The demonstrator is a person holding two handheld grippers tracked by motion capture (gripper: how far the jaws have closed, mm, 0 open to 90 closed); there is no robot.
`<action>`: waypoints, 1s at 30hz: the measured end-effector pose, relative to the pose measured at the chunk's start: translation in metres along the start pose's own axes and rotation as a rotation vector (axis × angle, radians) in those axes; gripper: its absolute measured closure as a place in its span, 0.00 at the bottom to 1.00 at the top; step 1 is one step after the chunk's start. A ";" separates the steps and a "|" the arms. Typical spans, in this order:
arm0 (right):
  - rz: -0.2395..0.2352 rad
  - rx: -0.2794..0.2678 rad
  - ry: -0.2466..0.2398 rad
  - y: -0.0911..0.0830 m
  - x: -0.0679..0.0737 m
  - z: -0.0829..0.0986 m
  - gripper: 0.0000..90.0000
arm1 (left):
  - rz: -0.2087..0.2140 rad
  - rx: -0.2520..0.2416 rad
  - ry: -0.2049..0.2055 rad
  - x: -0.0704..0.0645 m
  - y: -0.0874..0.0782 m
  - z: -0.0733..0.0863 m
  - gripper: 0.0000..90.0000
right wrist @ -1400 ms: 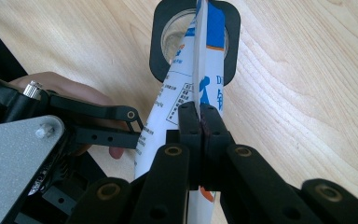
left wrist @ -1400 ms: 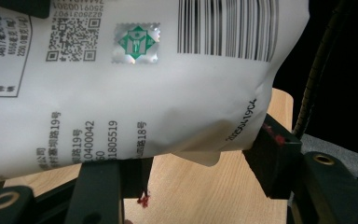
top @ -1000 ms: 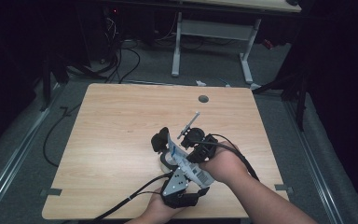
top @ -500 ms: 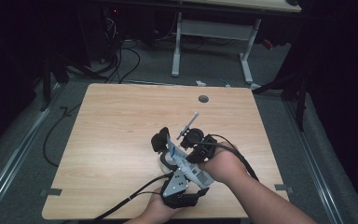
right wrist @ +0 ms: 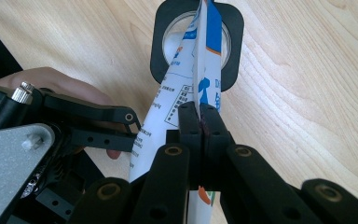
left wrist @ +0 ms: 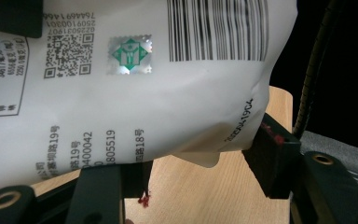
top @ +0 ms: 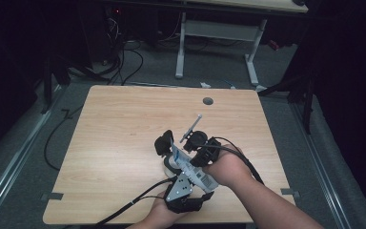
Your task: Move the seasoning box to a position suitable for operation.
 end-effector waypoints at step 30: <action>0.016 0.003 -0.006 -0.001 0.000 -0.003 1.00 | -0.013 -0.006 0.055 -0.001 -0.001 -0.003 0.51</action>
Point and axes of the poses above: each handheld gripper's, and its own axes: y roughly forward along the jaws, z roughly out of its underside, x roughly to its left, the point moved 3 cm from there along y, roughly forward along the jaws, and after that the axes turned 10 degrees about z, right-handed, at the moved point
